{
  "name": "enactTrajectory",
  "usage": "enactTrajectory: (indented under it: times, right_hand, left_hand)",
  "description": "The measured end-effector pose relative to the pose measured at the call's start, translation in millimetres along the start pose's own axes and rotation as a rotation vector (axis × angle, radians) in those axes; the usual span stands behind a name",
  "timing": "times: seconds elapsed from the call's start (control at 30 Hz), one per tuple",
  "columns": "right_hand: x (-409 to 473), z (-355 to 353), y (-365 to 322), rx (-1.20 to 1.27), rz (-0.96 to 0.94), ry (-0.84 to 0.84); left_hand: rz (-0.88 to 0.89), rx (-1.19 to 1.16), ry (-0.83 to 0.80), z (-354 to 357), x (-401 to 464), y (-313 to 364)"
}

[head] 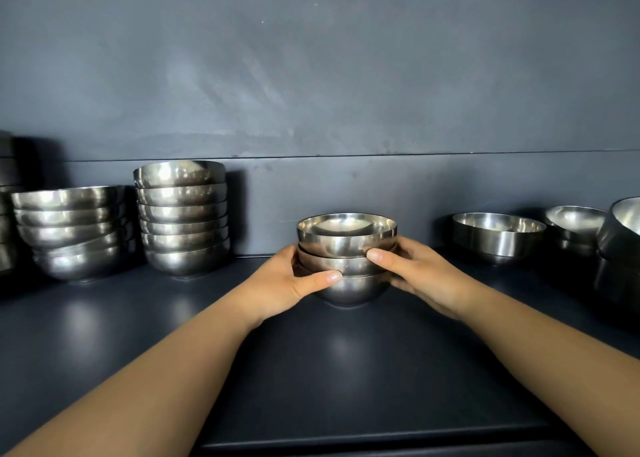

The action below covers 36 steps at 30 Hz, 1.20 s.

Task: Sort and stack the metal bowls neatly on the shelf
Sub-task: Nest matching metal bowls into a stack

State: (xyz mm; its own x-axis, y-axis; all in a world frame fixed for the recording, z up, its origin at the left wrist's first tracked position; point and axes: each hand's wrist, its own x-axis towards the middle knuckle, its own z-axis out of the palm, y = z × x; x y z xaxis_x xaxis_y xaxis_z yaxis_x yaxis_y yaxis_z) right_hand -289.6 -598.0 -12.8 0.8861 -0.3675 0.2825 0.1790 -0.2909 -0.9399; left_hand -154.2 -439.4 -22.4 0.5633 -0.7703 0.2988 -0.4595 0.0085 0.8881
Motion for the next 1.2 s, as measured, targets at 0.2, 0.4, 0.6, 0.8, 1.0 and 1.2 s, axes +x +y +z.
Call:
enactTrajectory:
  times: [0.2, 0.4, 0.6, 0.8, 1.0, 1.2]
  right_hand:
    - [1.2, -0.3, 0.7, 0.002, -0.014, -0.089]
    - [-8.5, 24.5, -14.7, -0.034, -0.02, -0.153]
    - [-18.6, 78.9, -32.2, 0.017, -0.03, -0.218]
    - [-0.9, 142.5, -87.1, 0.052, -0.144, -0.169]
    - [43.4, 226.5, -157.7, 0.29, -0.345, -0.163]
    - [111.2, 296.4, -166.3, 0.356, -0.333, -0.075]
  left_hand:
    - [-0.047, 0.025, -0.038, -5.1, -10.0, 5.3]
    - [-0.09, 0.082, -0.106, -34.4, -42.9, 15.2]
    - [-0.03, 0.17, -0.111, -83.7, -86.3, 22.7]
    - [0.069, 0.041, 0.059, -157.1, -111.5, 41.5]
    - [0.268, -0.114, 0.25, -246.6, -120.4, 71.2]
    - [0.151, -0.069, 0.212, -324.0, -101.7, 72.1]
